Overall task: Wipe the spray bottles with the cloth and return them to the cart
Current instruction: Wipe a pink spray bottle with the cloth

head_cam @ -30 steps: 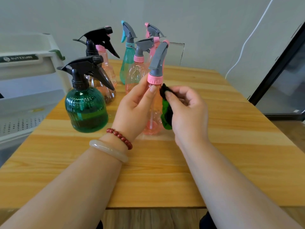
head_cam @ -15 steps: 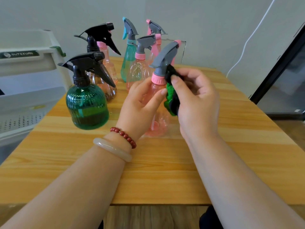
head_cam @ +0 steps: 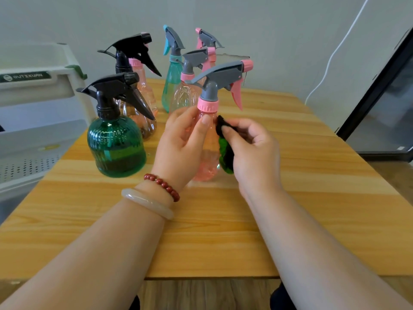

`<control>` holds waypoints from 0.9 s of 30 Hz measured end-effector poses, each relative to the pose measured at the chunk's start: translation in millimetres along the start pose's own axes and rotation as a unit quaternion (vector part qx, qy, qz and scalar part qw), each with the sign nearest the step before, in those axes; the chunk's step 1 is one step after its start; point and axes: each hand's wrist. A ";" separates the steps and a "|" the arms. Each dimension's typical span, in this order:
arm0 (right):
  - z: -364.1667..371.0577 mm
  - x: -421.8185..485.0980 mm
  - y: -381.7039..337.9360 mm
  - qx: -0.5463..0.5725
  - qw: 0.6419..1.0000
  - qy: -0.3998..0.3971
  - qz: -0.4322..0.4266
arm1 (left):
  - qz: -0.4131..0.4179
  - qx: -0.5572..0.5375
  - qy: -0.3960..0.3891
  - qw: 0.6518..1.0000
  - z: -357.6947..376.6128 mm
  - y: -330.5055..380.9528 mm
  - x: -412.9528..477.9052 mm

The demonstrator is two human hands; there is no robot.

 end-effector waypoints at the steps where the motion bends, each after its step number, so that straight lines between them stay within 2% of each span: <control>1: 0.5 0.3 -0.4 0.012 1.000 0.002 0.013 | 0.002 0.005 0.002 1.000 -0.3 -0.4 0.0; 6: 5.9 -1.2 -5.6 0.073 0.997 0.010 -0.027 | -0.005 -0.015 -0.002 1.000 0.3 -0.3 -0.5; 11: 2.7 -1.1 4.2 0.000 0.999 0.002 0.044 | -0.005 -0.003 0.002 1.000 -1.0 0.1 0.6; 15: 3.2 2.7 -7.9 0.040 0.999 0.018 -0.032 | 0.006 -0.007 -0.014 1.000 0.5 1.6 -1.4; 17: 2.8 0.9 -5.1 0.037 0.998 0.020 -0.035 | 0.013 -0.007 -0.018 1.000 0.8 2.8 -1.9; 21: 0.8 -2.8 8.3 0.016 0.997 0.011 0.078 | 0.008 -0.014 -0.011 1.000 0.4 2.8 -1.3; 24: 1.8 0.6 1.5 0.112 0.983 0.024 0.146 | -0.005 -0.038 -0.010 0.999 1.6 1.3 -2.6; 27: 1.1 3.9 -4.5 0.202 0.969 0.004 0.144 | -0.010 -0.031 -0.022 0.999 3.2 0.9 -3.3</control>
Point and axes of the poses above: each hand's wrist, its own x-axis towards the middle knuckle, its own z-axis out of the palm, y = z × x, and after that the axes turned 1 degree about -y, right-handed
